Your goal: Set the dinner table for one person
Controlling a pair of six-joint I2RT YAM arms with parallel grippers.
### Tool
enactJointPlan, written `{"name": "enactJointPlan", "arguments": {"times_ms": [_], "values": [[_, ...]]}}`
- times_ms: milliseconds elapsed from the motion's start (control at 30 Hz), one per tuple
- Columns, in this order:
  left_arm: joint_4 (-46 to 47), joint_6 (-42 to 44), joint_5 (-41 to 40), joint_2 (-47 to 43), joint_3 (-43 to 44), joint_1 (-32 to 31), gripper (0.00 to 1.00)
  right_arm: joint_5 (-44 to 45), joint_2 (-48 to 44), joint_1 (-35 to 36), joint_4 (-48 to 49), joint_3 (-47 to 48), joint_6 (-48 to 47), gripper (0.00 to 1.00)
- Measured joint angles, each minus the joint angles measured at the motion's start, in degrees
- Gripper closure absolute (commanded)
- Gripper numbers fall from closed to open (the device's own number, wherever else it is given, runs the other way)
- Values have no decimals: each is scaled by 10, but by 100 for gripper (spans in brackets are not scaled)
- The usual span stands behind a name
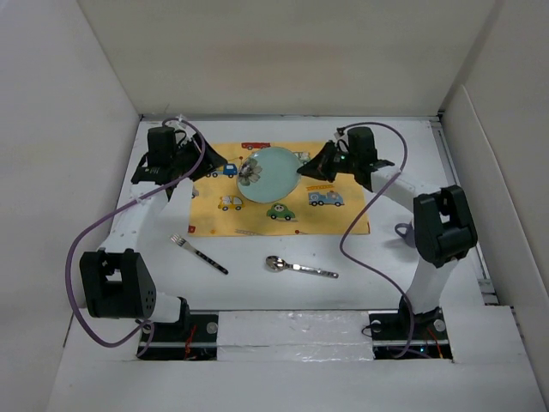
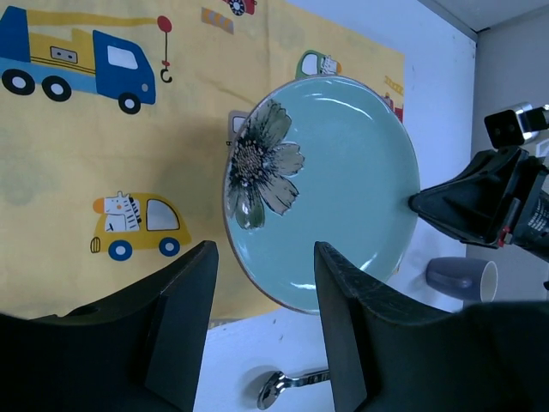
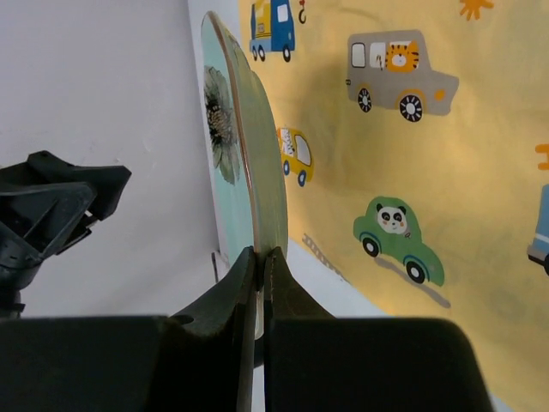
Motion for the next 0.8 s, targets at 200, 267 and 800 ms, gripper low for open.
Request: {"name": "enactJointPlan", "arguments": {"times_ms": [200, 267, 800], "values": [[-5, 5, -3, 0, 0, 0, 54, 20, 45, 3, 31, 0, -2, 100], [-7, 7, -5, -1, 0, 0, 54, 30, 58, 2, 35, -4, -5, 100], [-9, 10, -11, -9, -8, 0, 55, 98, 84, 10, -51, -37, -69, 39]]}}
